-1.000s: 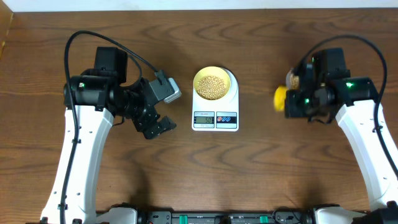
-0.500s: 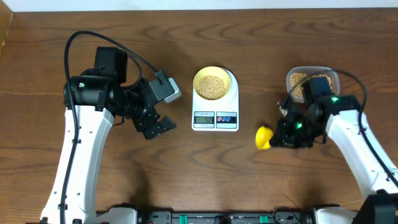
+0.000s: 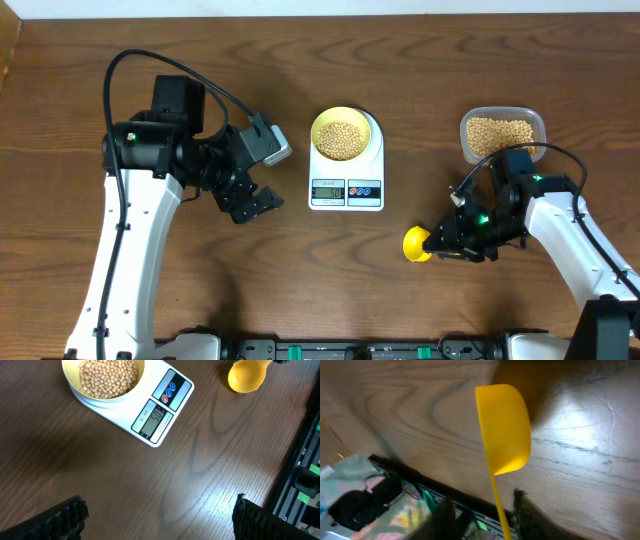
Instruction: Scoop item into bowl and weigh 50g on scale
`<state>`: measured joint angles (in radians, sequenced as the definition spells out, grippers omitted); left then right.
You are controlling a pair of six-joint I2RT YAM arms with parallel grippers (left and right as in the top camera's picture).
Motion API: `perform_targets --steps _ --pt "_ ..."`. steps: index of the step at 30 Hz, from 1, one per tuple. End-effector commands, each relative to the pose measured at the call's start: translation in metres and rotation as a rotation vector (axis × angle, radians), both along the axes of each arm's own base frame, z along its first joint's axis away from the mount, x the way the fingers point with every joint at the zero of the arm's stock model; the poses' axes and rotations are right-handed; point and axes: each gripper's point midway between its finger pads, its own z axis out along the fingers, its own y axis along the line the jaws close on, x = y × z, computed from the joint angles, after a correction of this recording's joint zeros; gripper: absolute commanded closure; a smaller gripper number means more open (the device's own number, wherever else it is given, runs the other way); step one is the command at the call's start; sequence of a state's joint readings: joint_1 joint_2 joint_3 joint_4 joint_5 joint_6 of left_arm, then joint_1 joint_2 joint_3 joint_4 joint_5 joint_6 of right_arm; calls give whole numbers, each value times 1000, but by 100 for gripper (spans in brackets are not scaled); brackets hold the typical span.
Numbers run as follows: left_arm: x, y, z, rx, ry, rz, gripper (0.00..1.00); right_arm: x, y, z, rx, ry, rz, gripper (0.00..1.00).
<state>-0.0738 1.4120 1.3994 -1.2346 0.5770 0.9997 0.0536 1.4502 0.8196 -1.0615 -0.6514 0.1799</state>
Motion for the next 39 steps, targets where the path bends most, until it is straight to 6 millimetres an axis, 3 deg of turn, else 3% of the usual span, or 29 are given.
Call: perform_targets --steps 1,2,3,5,13,20,24,30,35,37,39 --pt "0 -2 2 -9 -5 -19 5 -1 -12 -6 -76 -4 -6 37" --pt "0 -2 2 -9 -5 -19 5 -1 -17 -10 -114 2 -15 29" --pt "0 -2 2 -9 -5 -19 5 0 -31 -17 -206 17 -45 15" --pt "0 -2 2 -10 -5 -19 5 2 -43 -22 -287 22 -72 1" --pt "0 -2 2 -9 -5 -19 5 26 -81 -33 -527 -26 -240 1" --pt "0 -2 2 -9 -5 -19 5 14 -133 -24 -843 46 -455 1" --pt "0 -2 2 -10 -5 -19 5 12 -150 -5 -950 55 -599 1" --pt "0 -2 2 -9 -5 -19 5 51 -124 35 -786 -122 -575 1" --pt "0 -2 2 -9 -5 -19 5 108 -96 111 -628 -501 -553 1" --pt "0 -2 2 -9 -5 -19 5 122 -80 149 -516 -640 -577 1" --pt "0 -2 2 -9 -5 -19 5 126 -68 174 -421 -727 -584 1"
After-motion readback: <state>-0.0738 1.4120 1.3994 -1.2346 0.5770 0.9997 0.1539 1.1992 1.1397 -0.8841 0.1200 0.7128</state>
